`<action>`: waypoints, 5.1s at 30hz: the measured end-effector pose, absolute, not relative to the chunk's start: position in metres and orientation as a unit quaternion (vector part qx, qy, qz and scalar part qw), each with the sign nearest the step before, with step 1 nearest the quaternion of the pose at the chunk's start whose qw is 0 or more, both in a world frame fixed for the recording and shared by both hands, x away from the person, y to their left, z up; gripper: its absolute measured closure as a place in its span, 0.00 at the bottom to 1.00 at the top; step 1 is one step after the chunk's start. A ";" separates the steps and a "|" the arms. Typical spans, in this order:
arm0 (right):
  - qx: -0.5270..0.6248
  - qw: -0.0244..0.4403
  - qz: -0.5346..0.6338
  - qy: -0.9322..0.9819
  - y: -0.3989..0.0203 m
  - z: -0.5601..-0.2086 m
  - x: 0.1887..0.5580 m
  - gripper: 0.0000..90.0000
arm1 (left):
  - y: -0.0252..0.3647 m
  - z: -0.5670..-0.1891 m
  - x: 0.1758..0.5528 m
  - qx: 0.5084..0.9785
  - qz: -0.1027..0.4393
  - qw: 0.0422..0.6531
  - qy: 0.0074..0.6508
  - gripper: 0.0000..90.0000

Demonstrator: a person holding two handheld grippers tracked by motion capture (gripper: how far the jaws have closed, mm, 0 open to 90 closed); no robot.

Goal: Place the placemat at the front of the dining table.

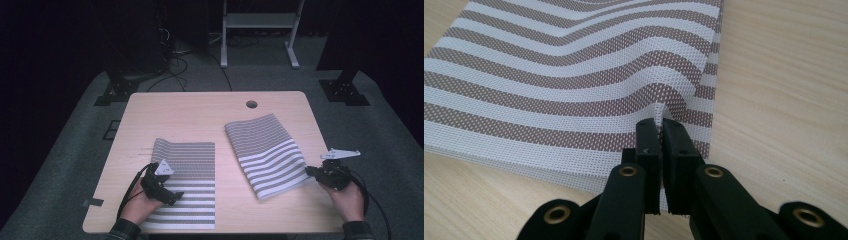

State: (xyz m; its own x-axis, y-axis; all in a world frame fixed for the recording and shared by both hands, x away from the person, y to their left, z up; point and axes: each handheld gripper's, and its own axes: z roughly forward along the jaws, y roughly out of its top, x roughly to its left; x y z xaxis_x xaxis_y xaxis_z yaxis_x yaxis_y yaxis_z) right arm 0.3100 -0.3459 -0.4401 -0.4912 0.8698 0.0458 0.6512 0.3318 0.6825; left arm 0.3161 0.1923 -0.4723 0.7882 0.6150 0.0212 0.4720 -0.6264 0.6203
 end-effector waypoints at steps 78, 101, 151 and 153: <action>0.348 0.181 0.397 0.830 -0.224 -0.390 0.357 0.97 | 0.192 -0.472 0.316 0.895 0.115 0.305 0.305 0.00; 0.313 0.155 0.388 0.853 -0.171 -0.414 0.384 0.97 | 0.192 -0.472 0.317 0.895 0.116 0.305 0.303 0.00; 0.252 0.129 0.402 0.871 -0.097 -0.411 0.383 0.97 | 0.192 -0.472 0.316 0.895 0.116 0.306 0.303 0.00; 0.250 0.128 0.403 0.871 -0.094 -0.410 0.383 0.96 | 0.192 -0.472 0.316 0.895 0.116 0.306 0.303 0.00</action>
